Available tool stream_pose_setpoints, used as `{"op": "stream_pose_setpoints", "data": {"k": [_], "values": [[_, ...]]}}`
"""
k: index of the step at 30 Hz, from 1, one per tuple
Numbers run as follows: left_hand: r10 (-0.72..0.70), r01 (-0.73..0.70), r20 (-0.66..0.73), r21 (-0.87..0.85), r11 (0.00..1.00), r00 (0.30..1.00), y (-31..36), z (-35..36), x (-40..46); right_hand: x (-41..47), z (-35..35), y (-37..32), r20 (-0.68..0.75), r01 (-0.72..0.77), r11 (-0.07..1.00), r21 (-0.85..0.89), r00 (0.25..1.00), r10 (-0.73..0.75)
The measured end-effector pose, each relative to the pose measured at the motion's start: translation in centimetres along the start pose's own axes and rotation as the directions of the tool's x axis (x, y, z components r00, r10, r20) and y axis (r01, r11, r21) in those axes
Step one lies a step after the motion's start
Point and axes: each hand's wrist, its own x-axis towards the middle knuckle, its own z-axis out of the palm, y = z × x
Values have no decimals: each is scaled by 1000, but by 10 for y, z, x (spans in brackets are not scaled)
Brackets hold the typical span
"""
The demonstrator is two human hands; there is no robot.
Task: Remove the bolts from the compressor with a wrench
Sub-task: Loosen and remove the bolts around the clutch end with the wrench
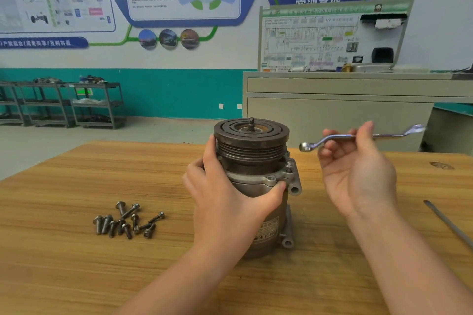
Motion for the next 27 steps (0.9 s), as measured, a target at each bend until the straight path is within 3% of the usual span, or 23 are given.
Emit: {"op": "stream_pose_setpoints", "data": {"k": [3, 7, 10, 13, 16, 19, 21, 23, 24, 26, 27], "values": [[-7, 7, 4, 9, 1000, 1000, 1, 1, 0, -13, 3, 2, 45, 278, 926, -253, 960, -276], [-16, 16, 0, -9, 1000, 1000, -1, 0, 2, -30, 8, 11, 201, 501, 765, -405, 865, -460], [-18, 18, 15, -12, 1000, 1000, -4, -3, 5, -39, 8, 18, 401, 699, 575, -425, 715, -572], [-12, 13, 16, -30, 999, 1000, -7, -4, 7, -44, 4, 25, 617, 851, 366, -377, 525, -586], [-6, 7, 15, -28, 1000, 1000, -7, -4, 8, -47, 1, 32, 663, 889, 289, -355, 457, -593], [-7, 7, 10, -19, 1000, 1000, -7, -4, 8, -48, 2, 35, 540, 846, 403, -349, 534, -651], [-2, 3, 12, -14, 1000, 1000, -7, -4, 8, -44, 3, 30, 338, 687, 654, -317, 726, -599], [0, 0, 19, -22, 1000, 1000, -6, -4, 8, -32, 4, 20, 118, 338, 916, -217, 940, -319], [1, 0, 23, -28, 1000, 1000, -6, -5, 8, -24, 5, 15, 64, 136, 979, -154, 990, -128], [0, 0, 28, -33, 999, 1000, -6, -5, 8, -13, 5, 8, 30, -167, 984, -59, 985, 169], [-1, 2, 29, -34, 999, 1000, -7, -5, 8, -9, 5, 6, 27, -222, 975, -8, 975, 222]]}}
